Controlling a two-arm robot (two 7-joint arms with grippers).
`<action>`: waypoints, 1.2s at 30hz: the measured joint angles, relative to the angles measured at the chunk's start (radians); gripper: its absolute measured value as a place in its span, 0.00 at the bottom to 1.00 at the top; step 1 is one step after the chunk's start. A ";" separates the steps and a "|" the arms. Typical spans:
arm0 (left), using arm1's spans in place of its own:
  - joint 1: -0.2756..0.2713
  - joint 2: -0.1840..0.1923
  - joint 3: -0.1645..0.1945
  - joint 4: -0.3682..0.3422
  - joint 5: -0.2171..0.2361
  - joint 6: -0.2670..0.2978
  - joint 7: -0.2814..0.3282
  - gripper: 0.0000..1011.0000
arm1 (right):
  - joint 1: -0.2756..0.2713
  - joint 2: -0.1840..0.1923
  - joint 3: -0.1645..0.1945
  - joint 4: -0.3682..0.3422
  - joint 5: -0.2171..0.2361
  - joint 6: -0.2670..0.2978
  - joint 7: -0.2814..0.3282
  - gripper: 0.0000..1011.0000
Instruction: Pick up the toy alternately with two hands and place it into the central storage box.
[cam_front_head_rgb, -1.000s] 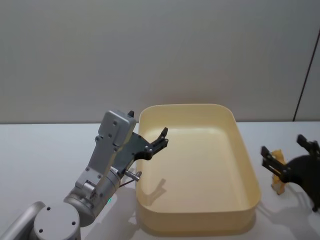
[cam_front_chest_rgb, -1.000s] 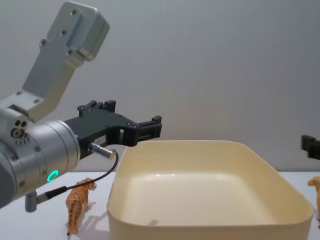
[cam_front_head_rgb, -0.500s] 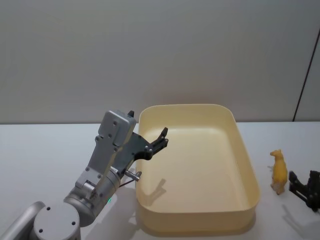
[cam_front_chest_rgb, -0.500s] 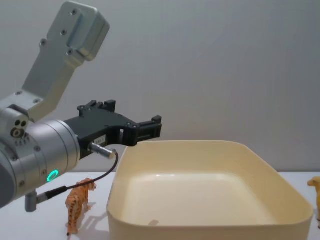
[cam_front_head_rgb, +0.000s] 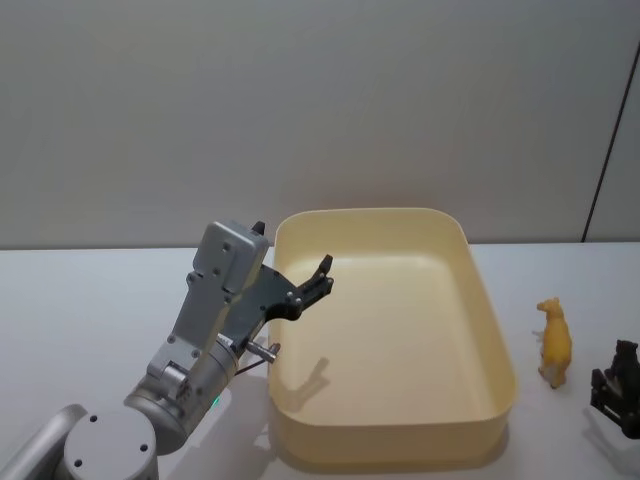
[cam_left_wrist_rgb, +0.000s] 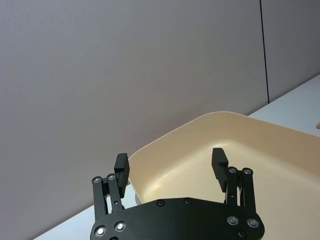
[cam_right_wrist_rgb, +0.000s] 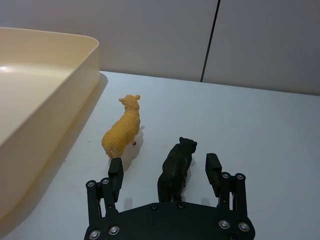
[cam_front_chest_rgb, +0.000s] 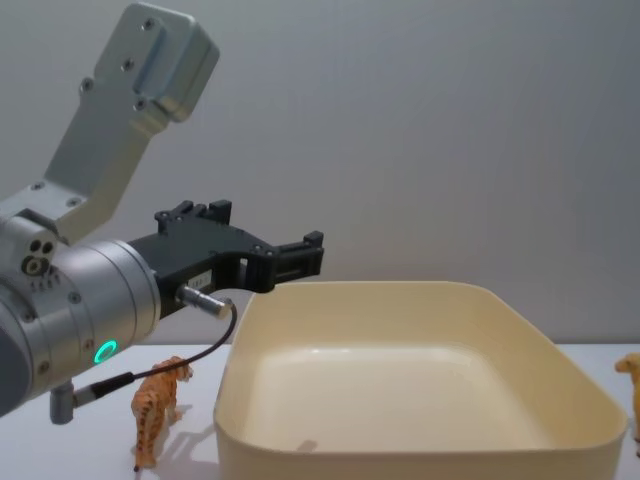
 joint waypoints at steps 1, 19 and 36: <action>0.000 0.000 0.000 0.000 0.000 0.000 0.000 0.99 | 0.007 -0.005 -0.002 0.010 -0.002 0.002 0.001 0.99; 0.000 0.000 0.000 0.000 0.000 0.000 0.000 0.99 | 0.067 -0.053 -0.012 0.105 -0.030 0.016 0.010 0.93; 0.000 0.000 0.000 0.000 0.000 0.000 0.000 0.99 | 0.084 -0.068 -0.015 0.136 -0.039 0.020 0.005 0.47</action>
